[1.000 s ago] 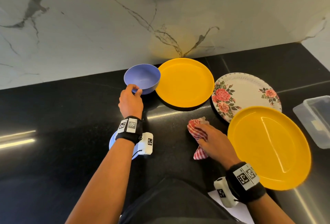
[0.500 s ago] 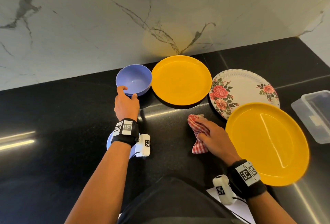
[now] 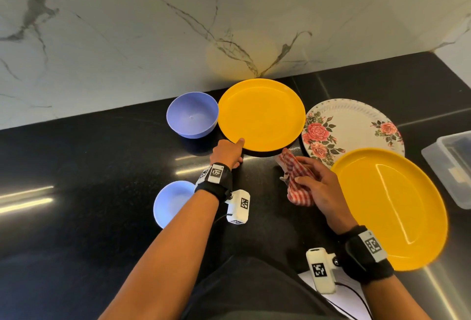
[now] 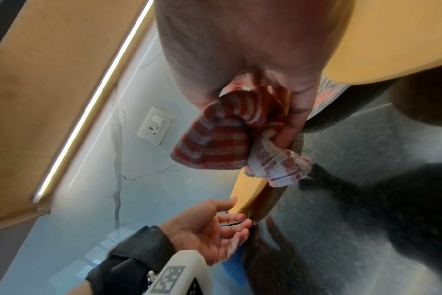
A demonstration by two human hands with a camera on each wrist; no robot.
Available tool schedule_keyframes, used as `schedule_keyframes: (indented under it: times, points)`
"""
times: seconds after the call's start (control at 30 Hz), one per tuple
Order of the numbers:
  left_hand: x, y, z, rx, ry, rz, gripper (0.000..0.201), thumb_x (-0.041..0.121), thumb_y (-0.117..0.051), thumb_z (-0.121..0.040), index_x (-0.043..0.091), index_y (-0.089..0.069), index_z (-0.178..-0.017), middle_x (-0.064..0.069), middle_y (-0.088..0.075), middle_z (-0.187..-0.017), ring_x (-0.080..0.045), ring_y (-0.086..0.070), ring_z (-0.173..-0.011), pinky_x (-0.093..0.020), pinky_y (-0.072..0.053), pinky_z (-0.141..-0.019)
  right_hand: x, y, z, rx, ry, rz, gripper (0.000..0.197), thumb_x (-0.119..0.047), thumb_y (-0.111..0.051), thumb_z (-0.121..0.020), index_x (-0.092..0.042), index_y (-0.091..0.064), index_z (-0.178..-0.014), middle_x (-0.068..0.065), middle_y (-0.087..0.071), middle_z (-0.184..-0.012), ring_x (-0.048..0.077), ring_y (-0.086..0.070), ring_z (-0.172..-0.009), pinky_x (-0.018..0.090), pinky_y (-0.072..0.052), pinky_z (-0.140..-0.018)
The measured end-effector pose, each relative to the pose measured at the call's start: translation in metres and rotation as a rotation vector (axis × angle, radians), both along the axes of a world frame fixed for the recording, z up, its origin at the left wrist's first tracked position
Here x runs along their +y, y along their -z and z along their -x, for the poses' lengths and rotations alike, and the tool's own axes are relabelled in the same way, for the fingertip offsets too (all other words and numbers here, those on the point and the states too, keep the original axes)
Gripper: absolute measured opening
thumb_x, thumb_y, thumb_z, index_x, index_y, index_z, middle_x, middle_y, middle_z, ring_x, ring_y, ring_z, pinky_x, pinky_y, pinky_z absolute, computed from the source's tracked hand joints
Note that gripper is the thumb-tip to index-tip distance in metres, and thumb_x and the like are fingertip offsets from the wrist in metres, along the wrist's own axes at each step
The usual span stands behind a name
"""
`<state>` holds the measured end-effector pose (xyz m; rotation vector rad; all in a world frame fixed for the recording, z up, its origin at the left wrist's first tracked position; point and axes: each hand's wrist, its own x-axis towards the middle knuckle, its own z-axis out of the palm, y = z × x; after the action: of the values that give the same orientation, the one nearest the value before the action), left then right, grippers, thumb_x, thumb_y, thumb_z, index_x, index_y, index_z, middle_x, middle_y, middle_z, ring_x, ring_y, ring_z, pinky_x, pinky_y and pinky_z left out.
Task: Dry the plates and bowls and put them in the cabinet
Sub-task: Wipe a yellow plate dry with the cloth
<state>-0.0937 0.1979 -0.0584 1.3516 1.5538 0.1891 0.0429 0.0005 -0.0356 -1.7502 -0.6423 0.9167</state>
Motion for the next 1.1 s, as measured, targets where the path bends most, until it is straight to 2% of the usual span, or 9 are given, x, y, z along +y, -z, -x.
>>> schedule_keyframes:
  times: [0.13, 0.33, 0.43, 0.5, 0.6, 0.77, 0.87, 0.97, 1.1]
  points:
    - [0.004, 0.011, -0.005, -0.028, -0.038, 0.003, 0.026, 0.037, -0.063, -0.095, 0.015, -0.061, -0.081, -0.003, -0.073, -0.071, -0.020, -0.072, -0.071, -0.041, -0.060, -0.091, -0.003, 0.003, -0.001, -0.005, 0.021, 0.032, 0.046, 0.003, -0.066, -0.087, -0.033, -0.067, -0.116, -0.003, -0.066, -0.122, 0.014, -0.063, -0.109, 0.030, -0.052, -0.086]
    - [0.001, 0.014, -0.002, -0.208, -0.108, -0.010, 0.026, 0.022, -0.075, -0.084, 0.014, -0.057, -0.068, -0.012, -0.072, -0.078, -0.026, -0.073, -0.077, -0.051, -0.059, -0.090, -0.004, -0.005, -0.003, 0.030, 0.117, -0.042, 0.042, 0.007, -0.062, -0.089, -0.023, -0.068, -0.118, -0.002, -0.066, -0.115, -0.006, -0.068, -0.082, 0.012, -0.052, -0.063]
    - [-0.004, 0.007, 0.000, -0.326, -0.158, -0.052, 0.032, 0.015, -0.073, -0.086, 0.016, -0.048, -0.066, -0.013, -0.063, -0.075, -0.025, -0.073, -0.079, -0.053, -0.059, -0.090, -0.004, -0.015, -0.005, 0.095, 0.200, -0.131, 0.041, 0.006, -0.059, -0.091, -0.020, -0.067, -0.121, -0.001, -0.070, -0.113, 0.012, -0.073, -0.091, 0.028, -0.060, -0.072]
    - [-0.008, -0.003, 0.000, -0.401, -0.186, -0.077, 0.029, 0.013, -0.069, -0.089, 0.016, -0.047, -0.070, -0.018, -0.066, -0.085, -0.028, -0.074, -0.087, -0.052, -0.059, -0.090, -0.002, -0.023, -0.007, 0.128, 0.237, -0.193, 0.040, 0.007, -0.056, -0.092, -0.021, -0.066, -0.119, -0.004, -0.073, -0.109, 0.022, -0.073, -0.097, 0.034, -0.061, -0.075]
    - [-0.012, -0.017, 0.001, -0.518, -0.227, -0.108, 0.029, 0.010, -0.062, -0.095, 0.016, -0.045, -0.072, -0.013, -0.061, -0.090, -0.023, -0.067, -0.090, -0.046, -0.060, -0.092, 0.001, -0.037, -0.011, 0.159, 0.222, -0.267, 0.039, 0.009, -0.050, -0.095, -0.014, -0.060, -0.125, -0.015, -0.076, -0.097, 0.014, -0.076, -0.086, 0.029, -0.063, -0.070]
    - [-0.011, -0.036, 0.017, -0.617, -0.307, -0.118, 0.023, 0.007, -0.058, -0.094, 0.014, -0.047, -0.075, -0.008, -0.058, -0.084, -0.021, -0.061, -0.086, -0.038, -0.061, -0.081, 0.005, -0.050, -0.012, 0.099, 0.132, -0.291, 0.039, 0.002, -0.051, -0.098, -0.021, -0.058, -0.130, -0.001, -0.066, -0.125, 0.022, -0.071, -0.105, 0.043, -0.061, -0.081]
    - [-0.012, -0.043, 0.029, -0.635, -0.340, -0.200, 0.025, 0.009, -0.059, -0.092, 0.018, -0.050, -0.071, -0.005, -0.052, -0.075, -0.021, -0.053, -0.077, -0.039, -0.054, -0.074, 0.011, -0.051, -0.006, 0.034, 0.063, -0.321, 0.039, 0.000, -0.052, -0.099, -0.025, -0.056, -0.129, 0.002, -0.062, -0.129, 0.018, -0.067, -0.111, 0.035, -0.059, -0.084]
    - [-0.019, -0.049, 0.032, -0.715, -0.398, -0.252, 0.024, 0.012, -0.057, -0.095, 0.019, -0.046, -0.075, -0.001, -0.046, -0.074, -0.015, -0.044, -0.073, -0.034, -0.044, -0.070, 0.019, -0.050, 0.008, -0.023, -0.027, -0.340, 0.042, -0.004, -0.055, -0.099, -0.039, -0.054, -0.123, -0.011, -0.061, -0.123, -0.001, -0.063, -0.107, 0.020, -0.054, -0.083]
    - [-0.034, -0.051, 0.024, -0.818, -0.492, -0.227, 0.013, 0.022, -0.057, -0.097, 0.022, -0.048, -0.089, -0.005, -0.051, -0.094, -0.020, -0.049, -0.090, -0.038, -0.043, -0.081, 0.030, -0.042, 0.034, -0.093, -0.175, -0.303, 0.039, -0.016, -0.059, -0.100, -0.034, -0.049, -0.133, -0.021, -0.058, -0.123, -0.004, -0.060, -0.110, 0.016, -0.052, -0.084]
